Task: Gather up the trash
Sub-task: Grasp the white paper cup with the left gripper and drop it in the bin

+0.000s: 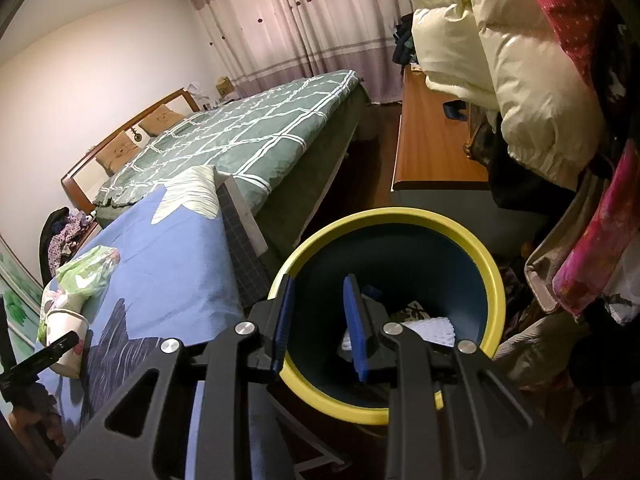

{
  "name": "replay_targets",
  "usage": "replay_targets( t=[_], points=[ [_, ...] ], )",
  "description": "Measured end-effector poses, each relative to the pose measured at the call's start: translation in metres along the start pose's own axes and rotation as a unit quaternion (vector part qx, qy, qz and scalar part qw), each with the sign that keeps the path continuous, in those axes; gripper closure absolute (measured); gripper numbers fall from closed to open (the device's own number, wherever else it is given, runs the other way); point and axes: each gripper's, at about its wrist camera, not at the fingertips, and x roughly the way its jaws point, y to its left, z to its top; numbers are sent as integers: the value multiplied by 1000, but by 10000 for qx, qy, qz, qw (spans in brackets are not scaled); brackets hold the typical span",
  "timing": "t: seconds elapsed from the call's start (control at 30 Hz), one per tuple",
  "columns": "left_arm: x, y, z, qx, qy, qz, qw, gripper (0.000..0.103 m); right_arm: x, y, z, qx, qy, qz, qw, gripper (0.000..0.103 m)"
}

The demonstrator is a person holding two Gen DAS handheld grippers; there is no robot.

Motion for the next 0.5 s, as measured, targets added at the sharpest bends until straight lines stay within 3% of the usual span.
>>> replay_targets(
  t=[0.13,0.3,0.5],
  points=[
    [6,-12,-1,222,109,-214,9995,38,-1,-1,-1,19,-1,39,10000,78],
    [-7,-39,2,520,-114,-397,9978,41,-7,-4,-1,24,-55,82,9999,78],
    [-24,-99,16,919,-272,-931,9910,41,-25,-13,1,2,-195,-3,9998,78]
  ],
)
